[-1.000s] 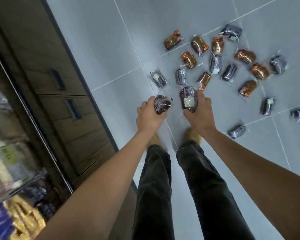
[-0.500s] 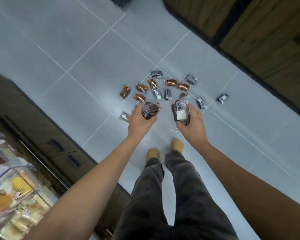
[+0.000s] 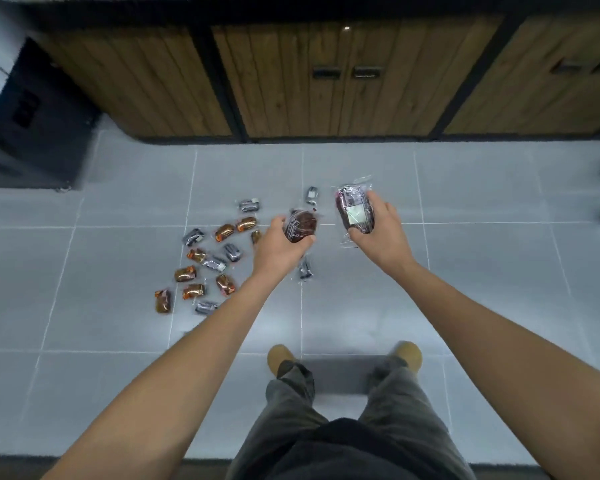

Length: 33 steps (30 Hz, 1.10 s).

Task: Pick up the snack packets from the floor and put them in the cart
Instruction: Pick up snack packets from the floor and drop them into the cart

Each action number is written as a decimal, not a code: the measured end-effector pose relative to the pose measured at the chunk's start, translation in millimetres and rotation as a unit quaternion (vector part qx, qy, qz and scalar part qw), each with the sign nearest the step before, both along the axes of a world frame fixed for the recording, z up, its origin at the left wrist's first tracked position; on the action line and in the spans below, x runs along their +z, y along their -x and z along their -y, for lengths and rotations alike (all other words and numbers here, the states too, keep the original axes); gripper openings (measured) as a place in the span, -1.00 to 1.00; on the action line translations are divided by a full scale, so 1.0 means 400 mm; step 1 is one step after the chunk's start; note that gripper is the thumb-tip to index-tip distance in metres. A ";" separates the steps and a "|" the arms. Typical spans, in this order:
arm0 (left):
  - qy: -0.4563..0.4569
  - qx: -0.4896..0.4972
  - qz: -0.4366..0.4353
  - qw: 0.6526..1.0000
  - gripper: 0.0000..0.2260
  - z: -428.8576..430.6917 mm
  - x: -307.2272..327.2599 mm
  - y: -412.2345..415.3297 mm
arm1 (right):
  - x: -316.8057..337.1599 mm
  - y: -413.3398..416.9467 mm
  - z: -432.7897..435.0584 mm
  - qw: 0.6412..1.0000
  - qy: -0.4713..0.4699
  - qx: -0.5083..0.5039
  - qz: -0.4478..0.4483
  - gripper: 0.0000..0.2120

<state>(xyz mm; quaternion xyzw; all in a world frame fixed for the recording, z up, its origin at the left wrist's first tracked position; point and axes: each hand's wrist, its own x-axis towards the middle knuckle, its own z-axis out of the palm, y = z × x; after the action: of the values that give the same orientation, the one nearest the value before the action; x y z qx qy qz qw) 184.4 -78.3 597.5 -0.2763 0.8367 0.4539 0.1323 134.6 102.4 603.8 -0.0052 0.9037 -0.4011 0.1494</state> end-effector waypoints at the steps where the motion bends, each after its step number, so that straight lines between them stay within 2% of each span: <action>1: 0.006 -0.017 -0.001 1.000 -0.45 -0.053 0.012 0.039 | 0.007 0.019 -0.058 1.000 0.003 -0.016 -0.002 -0.31; 7: 0.027 -0.091 0.012 0.995 -0.52 -0.439 0.050 0.240 | 0.037 0.120 -0.451 0.995 -0.004 -0.099 -0.002 -0.32; 15: -0.013 -0.124 -0.003 0.992 -0.52 -0.901 0.061 0.435 | 0.065 0.230 -0.920 0.986 -0.007 -0.168 -0.013 -0.34; 21: -0.020 -0.167 -0.015 0.986 -0.57 -1.122 0.097 0.555 | 0.089 0.306 -1.146 0.975 0.014 -0.220 -0.027 -0.39; 27: -0.023 -0.257 -0.020 0.966 -0.55 -1.319 0.097 0.744 | 0.109 0.415 -1.336 0.954 0.027 -0.290 -0.072 -0.56; 33: -0.032 -0.346 -0.010 0.938 -0.60 -1.568 0.091 0.967 | 0.134 0.568 -1.522 0.923 0.035 -0.376 -0.066 -0.47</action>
<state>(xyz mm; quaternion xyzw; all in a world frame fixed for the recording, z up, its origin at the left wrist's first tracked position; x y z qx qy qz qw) -202.4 548.7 633.9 0.0397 0.8669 0.4096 0.2813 -92.5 711.3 657.3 0.3034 0.8322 -0.4582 -0.0732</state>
